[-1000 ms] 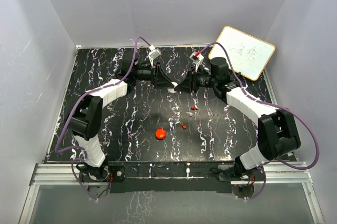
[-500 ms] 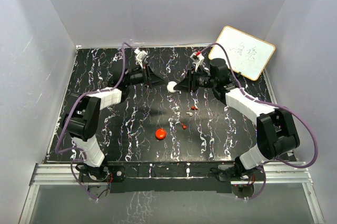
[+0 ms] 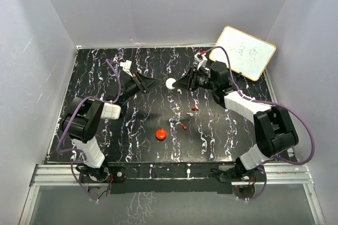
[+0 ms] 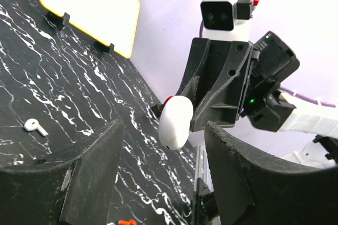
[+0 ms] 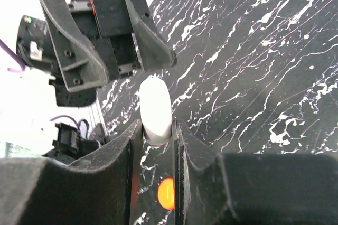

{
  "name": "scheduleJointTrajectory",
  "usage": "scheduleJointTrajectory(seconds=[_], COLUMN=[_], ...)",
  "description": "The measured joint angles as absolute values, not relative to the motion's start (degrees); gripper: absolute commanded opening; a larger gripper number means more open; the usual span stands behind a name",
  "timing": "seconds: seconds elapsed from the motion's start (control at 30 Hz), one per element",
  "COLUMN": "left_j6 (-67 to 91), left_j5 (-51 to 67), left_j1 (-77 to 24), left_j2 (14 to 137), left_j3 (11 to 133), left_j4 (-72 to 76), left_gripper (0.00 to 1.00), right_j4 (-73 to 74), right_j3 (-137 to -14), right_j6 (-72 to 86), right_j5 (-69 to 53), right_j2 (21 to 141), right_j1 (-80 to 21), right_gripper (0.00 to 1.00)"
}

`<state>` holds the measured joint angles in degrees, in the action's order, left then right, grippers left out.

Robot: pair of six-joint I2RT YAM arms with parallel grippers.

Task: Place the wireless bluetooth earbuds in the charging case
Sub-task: Adjust the charging case.

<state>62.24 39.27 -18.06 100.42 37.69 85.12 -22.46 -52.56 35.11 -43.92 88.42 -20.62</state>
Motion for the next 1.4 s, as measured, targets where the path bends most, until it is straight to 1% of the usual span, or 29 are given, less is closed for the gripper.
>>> scheduleJointTrajectory(seconds=[0.2,0.47,1.07,1.2,1.3,1.4], left_j6=[66.19,66.67,67.31,67.61,67.75,67.94], left_j5=[34.96,32.23,30.83,30.87,30.87,31.03], left_j1=[-21.23,-22.85,-24.08,-24.47,-24.62,-24.69], left_j2=[103.77,103.83,105.51,106.37,106.63,106.63], left_j3=[36.16,35.51,37.65,37.93,37.93,37.95], left_j4=[88.82,90.45,91.13,91.18,91.13,91.29], left_gripper=[0.61,0.59,0.47,0.41,0.30,0.23], right_j4=[-28.97,-34.72,-45.30,-48.25,-49.52,-50.50], right_j3=[-48.90,-48.07,-46.26,-46.26,-46.24,-46.22], right_j6=[43.18,50.24,59.18,61.04,61.93,62.41], right_j5=[-41.34,-38.98,-39.18,-39.55,-39.66,-39.70], right_j2=[88.88,89.62,95.13,96.66,97.36,97.65], right_j1=[-20.62,-20.62,-21.02,-21.02,-21.06,-21.02], right_gripper=[0.00,0.00,0.00,0.00,0.00,0.00])
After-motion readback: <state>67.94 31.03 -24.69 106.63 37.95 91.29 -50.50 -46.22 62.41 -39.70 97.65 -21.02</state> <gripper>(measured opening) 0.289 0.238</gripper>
